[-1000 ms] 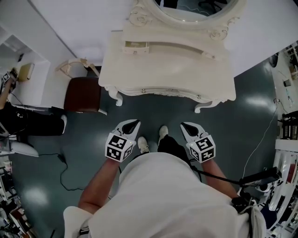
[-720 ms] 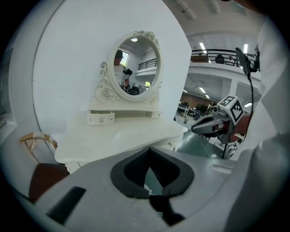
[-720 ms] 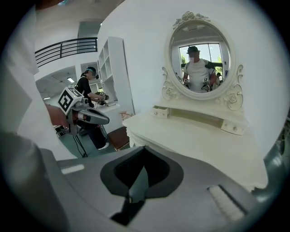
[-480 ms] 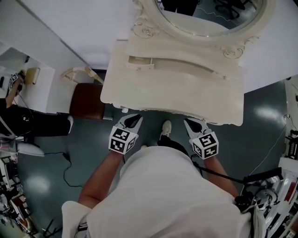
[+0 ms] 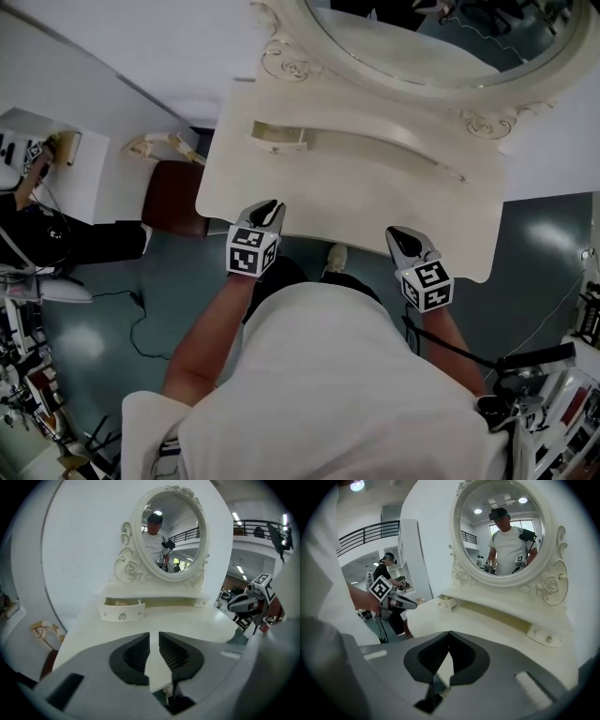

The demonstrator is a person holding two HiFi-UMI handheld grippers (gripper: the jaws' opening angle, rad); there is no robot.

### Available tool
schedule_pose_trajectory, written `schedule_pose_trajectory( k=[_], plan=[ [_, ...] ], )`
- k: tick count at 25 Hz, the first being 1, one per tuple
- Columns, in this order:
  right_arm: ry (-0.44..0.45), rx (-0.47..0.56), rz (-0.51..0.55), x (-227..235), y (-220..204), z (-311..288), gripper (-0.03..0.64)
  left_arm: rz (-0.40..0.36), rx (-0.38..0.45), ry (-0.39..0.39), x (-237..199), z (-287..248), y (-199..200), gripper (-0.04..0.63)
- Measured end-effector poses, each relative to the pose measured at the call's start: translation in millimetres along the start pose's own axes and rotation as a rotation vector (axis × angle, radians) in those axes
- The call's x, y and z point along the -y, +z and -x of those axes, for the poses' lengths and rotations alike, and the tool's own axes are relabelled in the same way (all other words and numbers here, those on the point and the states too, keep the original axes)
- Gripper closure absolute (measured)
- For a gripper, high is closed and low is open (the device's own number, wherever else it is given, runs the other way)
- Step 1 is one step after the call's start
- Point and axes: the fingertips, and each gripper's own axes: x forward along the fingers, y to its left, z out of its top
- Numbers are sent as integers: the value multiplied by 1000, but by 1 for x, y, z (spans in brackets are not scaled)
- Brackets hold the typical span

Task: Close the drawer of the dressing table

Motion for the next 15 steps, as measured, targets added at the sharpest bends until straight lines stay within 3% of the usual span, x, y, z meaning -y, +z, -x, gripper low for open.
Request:
schedule_pose_trajectory(
  k=[15],
  plan=[
    [-142, -12, -125, 8, 35, -20, 615, 57, -64, 44, -102, -94, 28, 493]
  ],
)
